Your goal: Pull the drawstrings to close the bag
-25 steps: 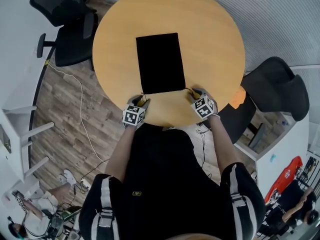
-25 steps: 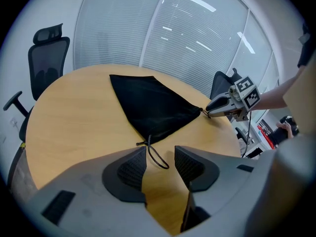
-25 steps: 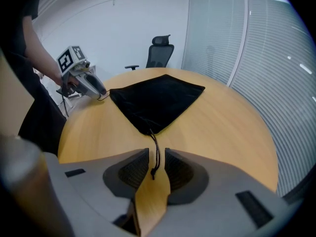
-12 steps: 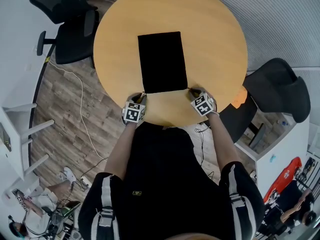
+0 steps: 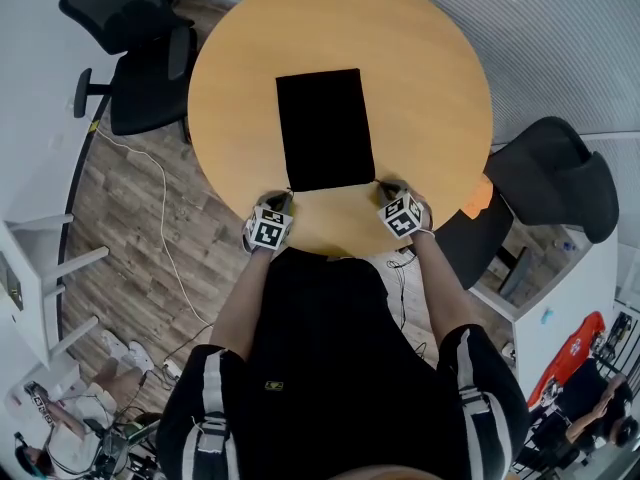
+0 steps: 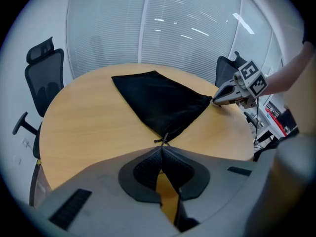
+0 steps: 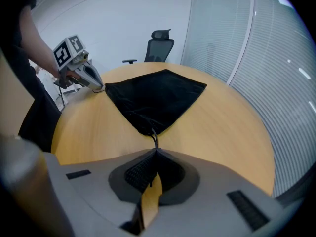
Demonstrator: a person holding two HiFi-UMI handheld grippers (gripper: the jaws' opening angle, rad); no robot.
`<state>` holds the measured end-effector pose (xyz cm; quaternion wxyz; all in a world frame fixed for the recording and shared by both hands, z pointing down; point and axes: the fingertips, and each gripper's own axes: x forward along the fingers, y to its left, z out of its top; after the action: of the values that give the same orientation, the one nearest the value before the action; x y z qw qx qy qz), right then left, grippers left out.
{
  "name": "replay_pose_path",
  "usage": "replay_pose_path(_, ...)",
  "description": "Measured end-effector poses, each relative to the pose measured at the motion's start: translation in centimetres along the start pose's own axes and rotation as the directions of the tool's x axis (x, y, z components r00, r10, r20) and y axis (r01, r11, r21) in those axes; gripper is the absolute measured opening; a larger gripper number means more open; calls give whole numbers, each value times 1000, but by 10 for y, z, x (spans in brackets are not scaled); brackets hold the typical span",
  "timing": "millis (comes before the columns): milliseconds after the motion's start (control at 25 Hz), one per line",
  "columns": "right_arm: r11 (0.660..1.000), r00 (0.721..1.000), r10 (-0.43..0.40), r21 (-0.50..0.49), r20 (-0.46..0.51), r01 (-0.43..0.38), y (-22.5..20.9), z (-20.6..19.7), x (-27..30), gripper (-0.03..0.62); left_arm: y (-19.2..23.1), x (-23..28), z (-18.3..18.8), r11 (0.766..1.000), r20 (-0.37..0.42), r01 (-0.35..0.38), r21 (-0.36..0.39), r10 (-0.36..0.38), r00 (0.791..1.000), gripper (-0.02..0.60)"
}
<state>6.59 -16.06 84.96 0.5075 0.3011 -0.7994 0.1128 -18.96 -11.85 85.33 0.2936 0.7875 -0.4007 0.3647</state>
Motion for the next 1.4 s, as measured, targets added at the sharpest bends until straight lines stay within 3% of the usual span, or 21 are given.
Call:
replay_pose_path(280, 988, 983, -155, 3, 98, 156, -16, 31, -34, 57, 10, -22, 16, 992, 87, -74, 100, 65, 994, 15)
replay_pose_path(560, 951, 918, -305, 27, 253, 308, -30, 81, -81, 57, 32, -61, 48, 962, 197, -216, 166, 182, 963, 15)
replay_pose_path(920, 904, 832, -419, 76, 364, 421, -46, 122, -134, 57, 53, -126, 103, 876, 337, -417, 242, 327, 883, 15)
replay_pose_path(1080, 889, 798, -445, 89, 407, 450, -48, 137, -155, 57, 58, -150, 123, 853, 385, -466, 235, 359, 850, 15)
replay_pose_path(1400, 863, 726, -473, 97, 500, 496, -59, 150, -208, 57, 45, -195, 167, 787, 482, -578, 215, 429, 764, 15)
